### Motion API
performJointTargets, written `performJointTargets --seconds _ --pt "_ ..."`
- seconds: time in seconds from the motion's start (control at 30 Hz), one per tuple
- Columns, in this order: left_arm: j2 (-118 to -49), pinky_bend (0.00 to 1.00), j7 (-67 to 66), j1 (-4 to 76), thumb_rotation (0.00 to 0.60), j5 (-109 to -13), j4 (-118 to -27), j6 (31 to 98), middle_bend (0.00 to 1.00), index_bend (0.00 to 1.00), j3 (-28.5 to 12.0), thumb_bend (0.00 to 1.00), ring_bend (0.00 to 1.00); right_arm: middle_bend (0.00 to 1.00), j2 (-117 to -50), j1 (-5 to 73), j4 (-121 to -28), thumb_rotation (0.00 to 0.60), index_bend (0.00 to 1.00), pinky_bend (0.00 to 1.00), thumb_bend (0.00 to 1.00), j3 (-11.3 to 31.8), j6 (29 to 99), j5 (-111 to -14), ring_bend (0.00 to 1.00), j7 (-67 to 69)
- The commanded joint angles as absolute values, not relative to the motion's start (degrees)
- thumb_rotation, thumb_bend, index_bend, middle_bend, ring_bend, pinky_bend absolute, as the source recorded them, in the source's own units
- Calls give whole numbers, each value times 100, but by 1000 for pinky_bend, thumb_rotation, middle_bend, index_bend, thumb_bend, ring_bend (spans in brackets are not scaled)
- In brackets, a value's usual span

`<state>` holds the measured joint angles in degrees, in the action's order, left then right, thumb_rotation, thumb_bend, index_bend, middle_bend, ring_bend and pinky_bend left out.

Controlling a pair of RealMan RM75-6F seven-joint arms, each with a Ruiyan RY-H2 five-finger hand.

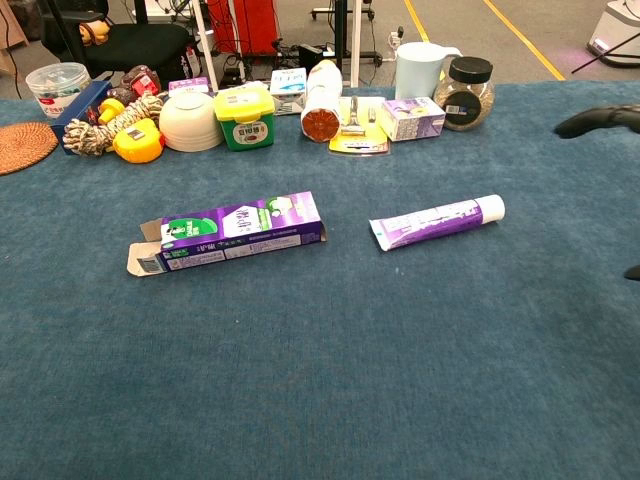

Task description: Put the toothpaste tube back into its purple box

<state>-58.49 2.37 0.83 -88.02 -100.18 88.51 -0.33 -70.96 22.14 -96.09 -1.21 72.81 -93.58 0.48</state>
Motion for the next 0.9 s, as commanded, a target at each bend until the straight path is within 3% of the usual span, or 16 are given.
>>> performJointTargets --seconds 0.03,0.3,0.53,0.7,0.9 --pt "-5850 137 227 88 600 -8788 -10018 8838 0 0 -39 34 0 107 -7128 2658 -9895 600 101 0 0 216 6717 -9062 13 -348" --pt "-5854 138 198 123 600 -8728 -10024 8755 0 0 -56 34 0 108 -7494 3421 -10102 600 107 0 9 827 5679 -8125 13 -1266" --pt "-5874 138 136 172 600 -8645 -10030 8641 0 0 -75 33 0 111 -8035 4118 -9973 600 108 0 182 1201 4875 -6478 13 -2339" --pt "-5868 137 140 172 600 -8577 -10041 8636 0 0 -102 35 0 111 -8594 4786 -9373 600 108 0 223 1205 4633 -5059 13 -3394" --pt "-5865 137 131 183 600 -8542 -10047 8605 0 0 -111 34 0 111 -8911 5397 -9119 600 108 0 226 1097 4892 -3684 13 -4362"
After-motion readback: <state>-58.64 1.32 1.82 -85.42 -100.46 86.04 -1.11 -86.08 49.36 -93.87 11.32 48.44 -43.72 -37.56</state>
